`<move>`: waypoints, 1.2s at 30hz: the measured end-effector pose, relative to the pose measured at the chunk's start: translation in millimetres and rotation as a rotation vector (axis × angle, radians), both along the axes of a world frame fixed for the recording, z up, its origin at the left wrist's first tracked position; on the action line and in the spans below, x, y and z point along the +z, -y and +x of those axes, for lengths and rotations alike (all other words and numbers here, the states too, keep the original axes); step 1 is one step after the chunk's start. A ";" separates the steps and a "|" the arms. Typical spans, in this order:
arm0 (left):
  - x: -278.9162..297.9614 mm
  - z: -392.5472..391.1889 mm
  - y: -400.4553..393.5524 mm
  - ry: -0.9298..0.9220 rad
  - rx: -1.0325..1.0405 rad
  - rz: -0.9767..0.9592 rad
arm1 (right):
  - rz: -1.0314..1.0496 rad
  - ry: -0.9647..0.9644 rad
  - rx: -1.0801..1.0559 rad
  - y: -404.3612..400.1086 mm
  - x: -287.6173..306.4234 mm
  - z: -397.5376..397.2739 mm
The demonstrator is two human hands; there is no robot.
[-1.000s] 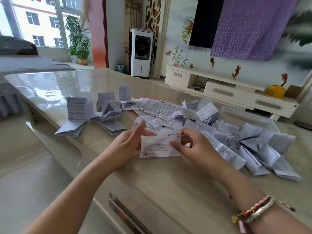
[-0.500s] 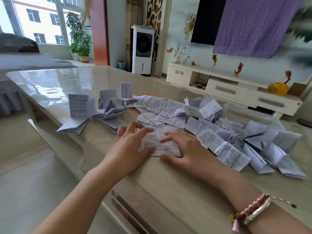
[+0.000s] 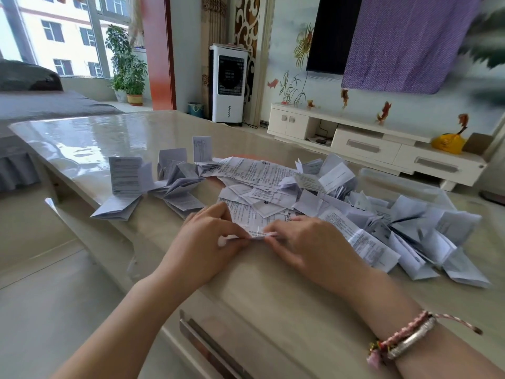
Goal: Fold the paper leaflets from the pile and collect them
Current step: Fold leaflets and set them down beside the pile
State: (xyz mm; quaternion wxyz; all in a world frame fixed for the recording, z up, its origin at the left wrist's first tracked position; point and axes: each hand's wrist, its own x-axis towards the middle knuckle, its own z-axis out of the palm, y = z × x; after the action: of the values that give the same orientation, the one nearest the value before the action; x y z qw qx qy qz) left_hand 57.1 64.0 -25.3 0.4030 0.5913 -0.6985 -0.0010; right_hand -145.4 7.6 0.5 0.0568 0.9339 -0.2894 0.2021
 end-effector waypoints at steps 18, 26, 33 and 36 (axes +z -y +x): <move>17.1 -25.6 -10.8 -0.769 -0.134 0.182 | 0.540 0.559 -0.034 -6.4 2.2 6.7; 18.4 -16.3 -8.0 -0.677 0.047 0.175 | 0.697 0.497 0.015 -10.2 4.8 7.7; 10.2 16.5 -0.8 -0.243 0.260 0.133 | 0.397 0.231 -0.082 -5.0 12.4 12.2; 6.8 23.8 4.9 -0.151 0.302 0.177 | 0.268 0.068 -0.120 -0.9 13.6 25.4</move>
State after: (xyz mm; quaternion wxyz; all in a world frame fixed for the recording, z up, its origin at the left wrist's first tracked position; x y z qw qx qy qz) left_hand 81.0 59.1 -18.5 0.3960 0.7209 -0.5669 -0.0464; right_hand -119.9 8.5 14.1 -0.0664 0.9067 -0.3708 0.1895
